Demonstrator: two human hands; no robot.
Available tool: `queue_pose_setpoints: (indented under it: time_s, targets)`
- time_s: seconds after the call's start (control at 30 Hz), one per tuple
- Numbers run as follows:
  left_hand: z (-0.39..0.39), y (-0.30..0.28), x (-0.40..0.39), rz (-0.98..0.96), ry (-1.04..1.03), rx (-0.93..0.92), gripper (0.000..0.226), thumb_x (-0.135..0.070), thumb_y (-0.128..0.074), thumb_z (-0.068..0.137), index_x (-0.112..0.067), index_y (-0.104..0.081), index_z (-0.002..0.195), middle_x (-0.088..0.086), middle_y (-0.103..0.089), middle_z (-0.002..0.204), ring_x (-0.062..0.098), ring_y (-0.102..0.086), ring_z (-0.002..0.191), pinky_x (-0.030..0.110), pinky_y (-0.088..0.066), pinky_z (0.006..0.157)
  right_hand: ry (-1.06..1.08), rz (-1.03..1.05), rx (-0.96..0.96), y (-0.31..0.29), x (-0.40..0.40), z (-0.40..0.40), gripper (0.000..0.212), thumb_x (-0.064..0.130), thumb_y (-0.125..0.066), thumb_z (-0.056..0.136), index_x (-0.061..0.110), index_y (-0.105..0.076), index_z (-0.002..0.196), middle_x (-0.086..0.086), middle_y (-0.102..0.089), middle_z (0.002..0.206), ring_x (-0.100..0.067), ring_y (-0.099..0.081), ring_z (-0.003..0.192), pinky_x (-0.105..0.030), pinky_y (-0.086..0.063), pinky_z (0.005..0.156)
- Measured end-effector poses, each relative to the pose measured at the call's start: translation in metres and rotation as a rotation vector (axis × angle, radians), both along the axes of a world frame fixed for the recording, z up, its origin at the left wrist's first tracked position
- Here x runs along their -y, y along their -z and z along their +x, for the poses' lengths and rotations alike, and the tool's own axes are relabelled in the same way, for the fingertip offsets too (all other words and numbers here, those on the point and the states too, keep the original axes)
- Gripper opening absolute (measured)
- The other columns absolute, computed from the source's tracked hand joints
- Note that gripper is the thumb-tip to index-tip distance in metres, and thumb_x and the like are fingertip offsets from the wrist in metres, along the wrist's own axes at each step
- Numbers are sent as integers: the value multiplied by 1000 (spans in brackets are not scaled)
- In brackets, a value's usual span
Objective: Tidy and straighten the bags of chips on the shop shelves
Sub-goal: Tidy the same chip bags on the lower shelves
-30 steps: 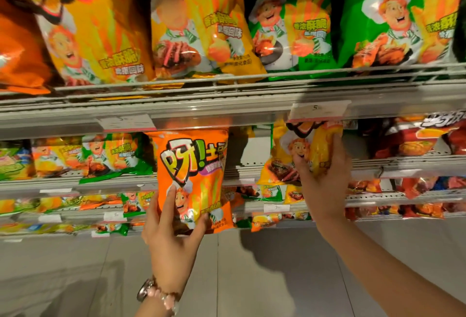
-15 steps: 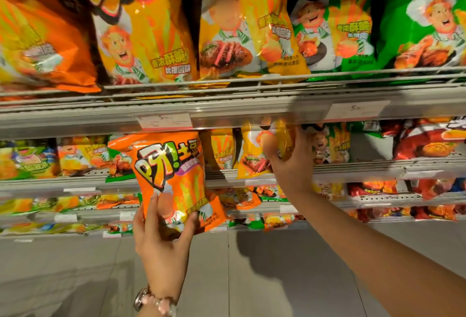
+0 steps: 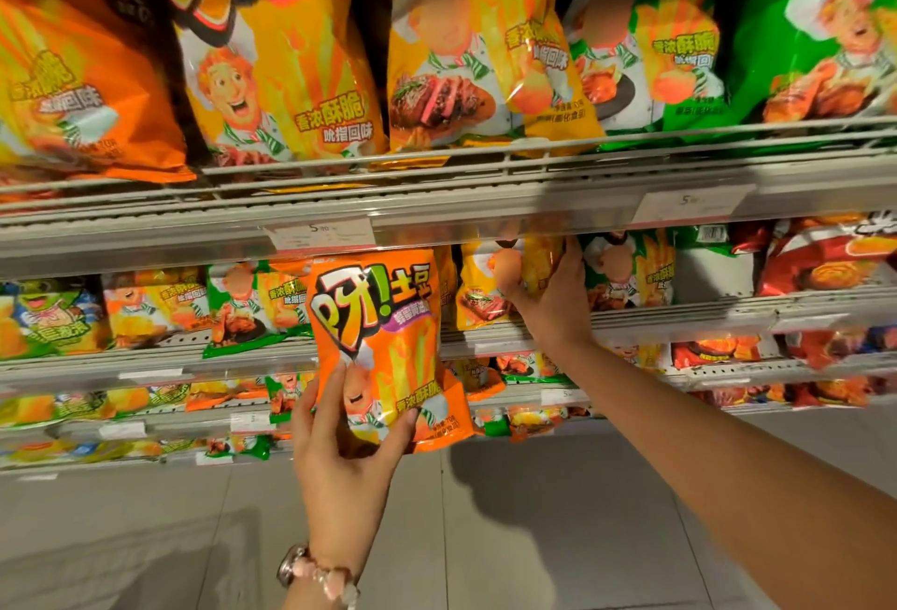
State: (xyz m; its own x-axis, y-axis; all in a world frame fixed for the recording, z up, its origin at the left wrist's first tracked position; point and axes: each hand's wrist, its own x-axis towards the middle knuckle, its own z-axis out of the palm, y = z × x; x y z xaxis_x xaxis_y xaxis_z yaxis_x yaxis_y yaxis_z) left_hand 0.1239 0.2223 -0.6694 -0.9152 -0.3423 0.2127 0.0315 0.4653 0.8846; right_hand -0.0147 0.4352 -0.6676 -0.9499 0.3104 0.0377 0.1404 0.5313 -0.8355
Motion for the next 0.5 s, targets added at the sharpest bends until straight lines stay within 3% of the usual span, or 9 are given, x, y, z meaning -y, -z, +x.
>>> queue_pose_setpoints:
  time_s: [0.1, 0.17, 0.23, 0.27, 0.33, 0.4, 0.5]
  targets:
    - [1, -5, -8, 27, 7, -25, 68, -6, -85, 63, -14, -58, 125, 18, -44, 131, 22, -53, 110, 9, -50, 68, -10, 93, 46, -12, 0, 4, 96, 38, -72, 80, 8, -14, 150, -17, -31, 148, -34, -31, 136, -46, -32, 109]
    - [1, -8, -12, 28, 15, -54, 66, -5, -85, 63, -28, -55, 118, 17, -45, 129, 26, -56, 106, 6, -49, 64, 17, 152, -99, -23, 7, 19, 82, 41, -67, 85, 5, -25, 145, -17, -37, 144, -32, -35, 133, -44, -32, 108]
    - [1, -10, -15, 36, 6, -61, 67, -5, -85, 63, -30, -54, 118, 18, -44, 129, 31, -57, 105, 10, -51, 62, -94, 30, -230, -30, 20, 43, 69, 48, -60, 85, 15, -34, 139, -6, -42, 137, -22, -40, 128, -30, -35, 105]
    - [1, -10, -16, 37, -3, -54, 67, -6, -85, 63, -24, -56, 121, 20, -44, 129, 34, -56, 106, 12, -52, 63, -200, -95, -189, -33, 29, 57, 72, 57, -59, 81, 26, -31, 140, 2, -39, 140, -15, -37, 130, -24, -33, 104]
    - [1, -9, -16, 20, -19, -37, 71, -10, -85, 62, -8, -57, 128, 21, -44, 128, 36, -54, 110, 12, -52, 67, -381, -378, 51, -37, 49, 79, 97, 74, -64, 66, 45, -15, 144, 17, -24, 150, -6, -28, 137, -25, -30, 104]
    - [2, -9, -14, 12, -19, -38, 74, -16, -84, 62, -4, -56, 129, 20, -45, 128, 32, -53, 112, 11, -51, 71, -432, -500, 240, -35, 62, 85, 121, 71, -72, 50, 45, -6, 148, 14, -22, 153, -8, -29, 137, -29, -34, 105]
    - [4, -11, -8, 22, -16, -21, 76, -28, -82, 61, -7, -56, 130, 18, -45, 129, 31, -51, 117, 35, -58, 75, -434, -526, 329, -36, 70, 81, 132, 60, -77, 43, 40, -2, 150, 4, -29, 153, -17, -34, 138, -44, -37, 109]
